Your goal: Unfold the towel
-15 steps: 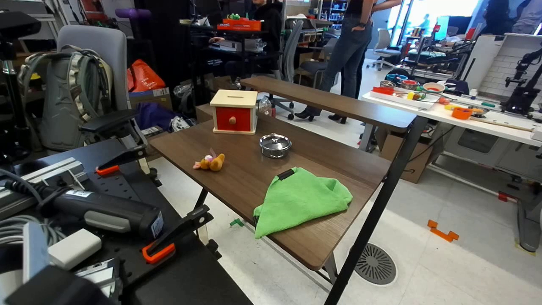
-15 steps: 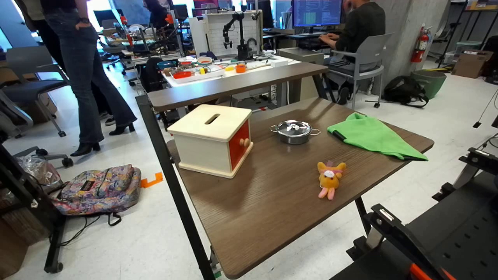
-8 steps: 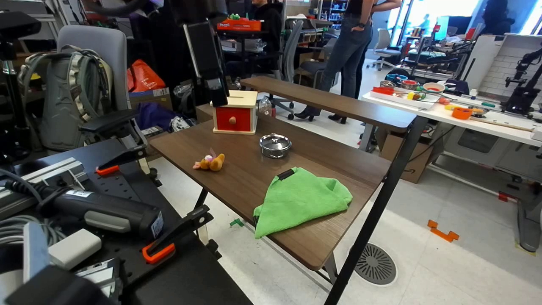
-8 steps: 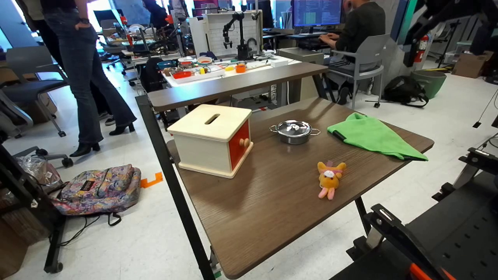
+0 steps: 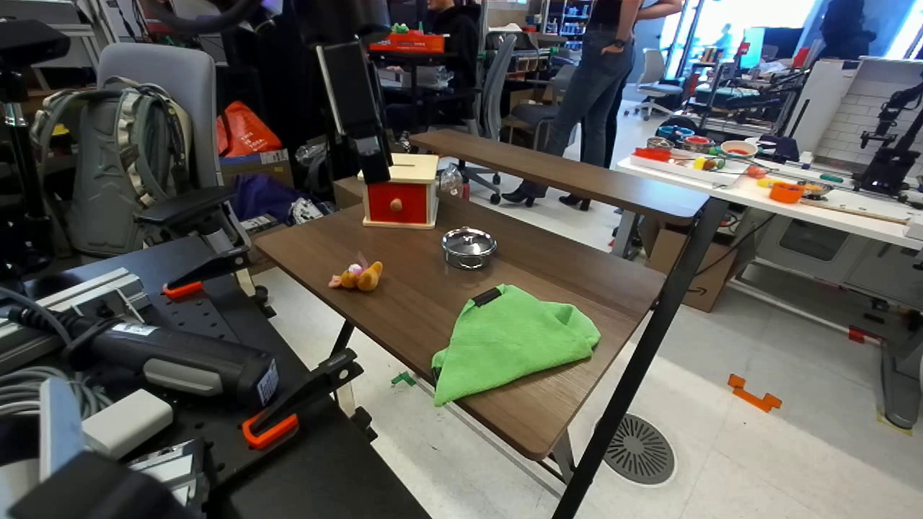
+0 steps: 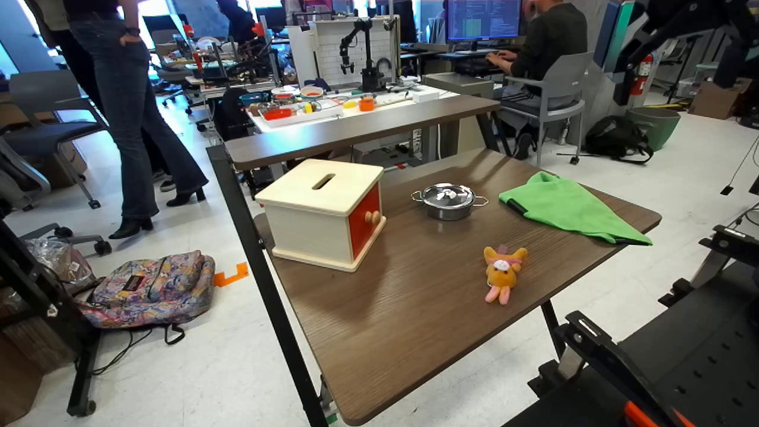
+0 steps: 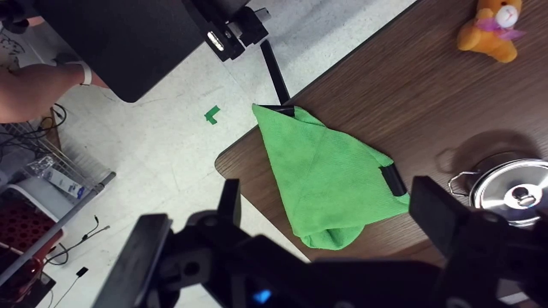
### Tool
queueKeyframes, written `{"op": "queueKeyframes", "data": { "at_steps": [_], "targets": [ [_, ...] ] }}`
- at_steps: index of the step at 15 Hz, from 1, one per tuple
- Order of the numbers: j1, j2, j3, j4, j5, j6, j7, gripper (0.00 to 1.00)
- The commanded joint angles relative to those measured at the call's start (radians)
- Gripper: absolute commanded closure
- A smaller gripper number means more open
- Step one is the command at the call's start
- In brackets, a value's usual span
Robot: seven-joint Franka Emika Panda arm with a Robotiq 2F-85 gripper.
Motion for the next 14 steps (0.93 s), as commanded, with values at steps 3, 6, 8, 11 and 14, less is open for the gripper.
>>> {"op": "queueKeyframes", "data": {
  "at_steps": [3,6,8,11,14],
  "targets": [
    [0.031,0.086,-0.061,0.044,-0.087,0.057,0.064,0.00],
    [0.045,0.177,-0.095,0.098,-0.139,0.111,0.114,0.00],
    [0.069,0.250,-0.124,0.139,-0.149,0.157,0.142,0.00],
    [0.126,0.363,-0.178,0.203,-0.141,0.245,0.176,0.00],
    [0.189,0.478,-0.240,0.267,-0.095,0.331,0.171,0.00]
  ]
}}
